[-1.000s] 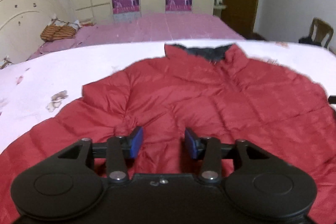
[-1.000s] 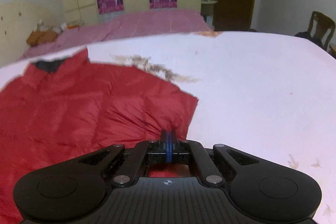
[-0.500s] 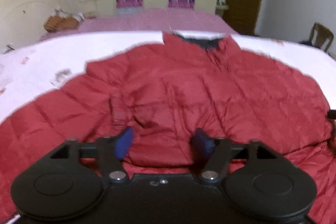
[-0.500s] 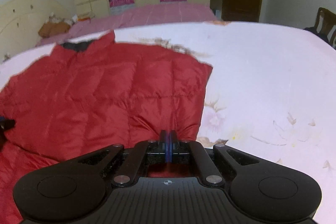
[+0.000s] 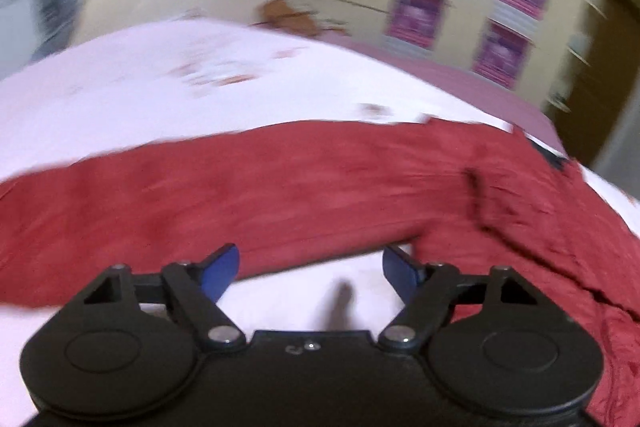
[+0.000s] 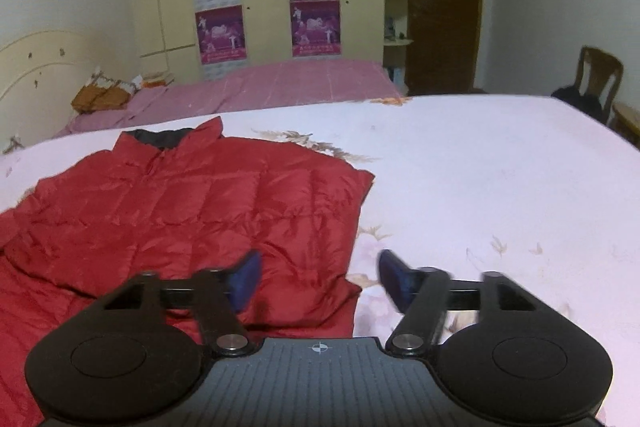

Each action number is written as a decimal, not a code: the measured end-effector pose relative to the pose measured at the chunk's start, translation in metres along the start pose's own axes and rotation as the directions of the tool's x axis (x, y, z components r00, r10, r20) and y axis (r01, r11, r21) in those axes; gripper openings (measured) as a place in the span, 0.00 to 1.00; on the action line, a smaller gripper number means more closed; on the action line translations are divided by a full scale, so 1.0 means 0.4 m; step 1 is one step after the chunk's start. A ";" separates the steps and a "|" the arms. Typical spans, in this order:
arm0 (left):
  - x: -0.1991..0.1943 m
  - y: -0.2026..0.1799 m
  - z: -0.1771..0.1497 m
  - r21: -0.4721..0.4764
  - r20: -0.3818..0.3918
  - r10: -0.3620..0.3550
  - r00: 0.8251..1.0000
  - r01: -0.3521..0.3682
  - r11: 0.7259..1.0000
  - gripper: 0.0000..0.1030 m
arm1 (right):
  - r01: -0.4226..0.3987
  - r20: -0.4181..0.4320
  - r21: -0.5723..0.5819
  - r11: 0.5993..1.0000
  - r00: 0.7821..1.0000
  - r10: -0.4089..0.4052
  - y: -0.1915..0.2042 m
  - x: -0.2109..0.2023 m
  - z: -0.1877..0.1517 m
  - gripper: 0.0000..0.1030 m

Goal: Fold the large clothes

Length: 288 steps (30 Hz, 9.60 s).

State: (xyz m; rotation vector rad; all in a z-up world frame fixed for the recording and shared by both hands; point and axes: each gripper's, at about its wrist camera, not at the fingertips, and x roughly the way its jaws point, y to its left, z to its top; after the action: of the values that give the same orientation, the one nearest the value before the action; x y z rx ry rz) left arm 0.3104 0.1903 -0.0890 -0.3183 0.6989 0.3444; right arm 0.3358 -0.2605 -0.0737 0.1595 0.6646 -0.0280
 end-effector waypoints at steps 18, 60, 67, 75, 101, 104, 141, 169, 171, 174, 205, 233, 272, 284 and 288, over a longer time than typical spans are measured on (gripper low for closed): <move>-0.097 0.457 -0.108 -0.829 0.208 0.048 0.977 0.150 0.538 0.59 | -0.058 -0.008 -0.047 0.997 0.998 0.057 0.077 -0.001 0.017 0.54; 0.128 -0.831 -0.064 0.511 -0.251 -0.519 0.817 0.567 0.646 0.09 | 0.013 -0.020 0.257 0.966 1.000 -0.008 -0.045 0.021 0.011 0.54; 0.124 -0.886 -0.125 0.501 -0.338 -0.543 0.769 0.635 0.588 0.42 | -0.036 -0.021 0.321 0.946 0.999 0.046 -0.096 0.025 0.032 0.55; 0.067 -0.651 -0.047 0.462 -0.183 -0.579 0.794 0.590 0.663 0.51 | -0.149 0.019 0.305 0.941 0.988 0.150 -0.057 0.043 0.075 0.72; 0.282 -0.412 0.050 0.502 -0.122 -0.329 0.936 0.344 0.793 0.45 | -0.114 -0.144 0.112 0.987 0.981 0.130 0.085 0.140 -0.020 0.14; 0.249 -0.395 0.077 0.499 -0.104 -0.334 0.937 0.339 0.797 0.45 | -0.079 -0.123 0.096 0.992 0.988 0.091 0.088 0.114 -0.011 0.16; 0.235 -0.406 0.010 0.540 -0.087 -0.325 0.942 0.319 0.779 0.72 | -0.072 -0.091 -0.183 0.980 0.994 0.057 0.268 0.148 -0.010 0.53; 0.264 -0.373 0.016 0.511 -0.139 -0.293 0.946 0.321 0.797 0.78 | -0.058 -0.169 -0.184 0.981 0.985 0.027 0.222 0.182 -0.035 0.46; 0.265 -0.377 0.014 0.517 -0.137 -0.284 0.949 0.313 0.796 0.78 | -0.064 -0.164 -0.188 0.980 0.986 0.032 0.219 0.182 -0.038 0.46; 0.251 -0.380 0.025 0.525 -0.153 -0.264 0.952 0.304 0.795 0.86 | -0.068 -0.183 -0.188 0.980 0.983 0.033 0.219 0.177 -0.027 0.46; -0.195 0.197 -0.235 0.100 -0.251 -0.450 0.857 0.485 0.869 0.66 | -0.302 -0.178 0.457 0.837 0.891 0.418 -0.208 -0.448 -0.408 0.51; -0.203 0.170 -0.186 -0.160 -0.116 -0.590 0.799 0.572 0.805 0.05 | -0.559 0.037 0.542 0.627 0.762 0.647 -0.264 -0.442 -0.340 0.05; 0.523 -0.223 0.355 -0.289 -0.095 -0.607 0.789 0.562 0.775 0.21 | -0.432 0.066 0.722 0.541 0.821 0.567 -0.200 0.346 0.272 0.28; 0.589 -0.195 0.372 -0.203 -0.135 -0.558 0.819 0.528 0.825 0.82 | -0.355 -0.031 0.493 0.794 0.905 0.424 -0.149 0.384 0.295 0.73; 0.627 -0.237 0.365 -0.060 -0.262 -0.512 0.818 0.516 0.855 0.71 | -0.289 -0.112 0.411 0.865 0.925 0.363 -0.100 0.433 0.287 0.73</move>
State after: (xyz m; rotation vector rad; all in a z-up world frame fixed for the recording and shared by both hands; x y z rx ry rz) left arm 0.6112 0.2133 -0.1357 -0.5336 0.8504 -0.2298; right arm 0.5392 -0.3135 -0.0969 0.6658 0.8077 0.1881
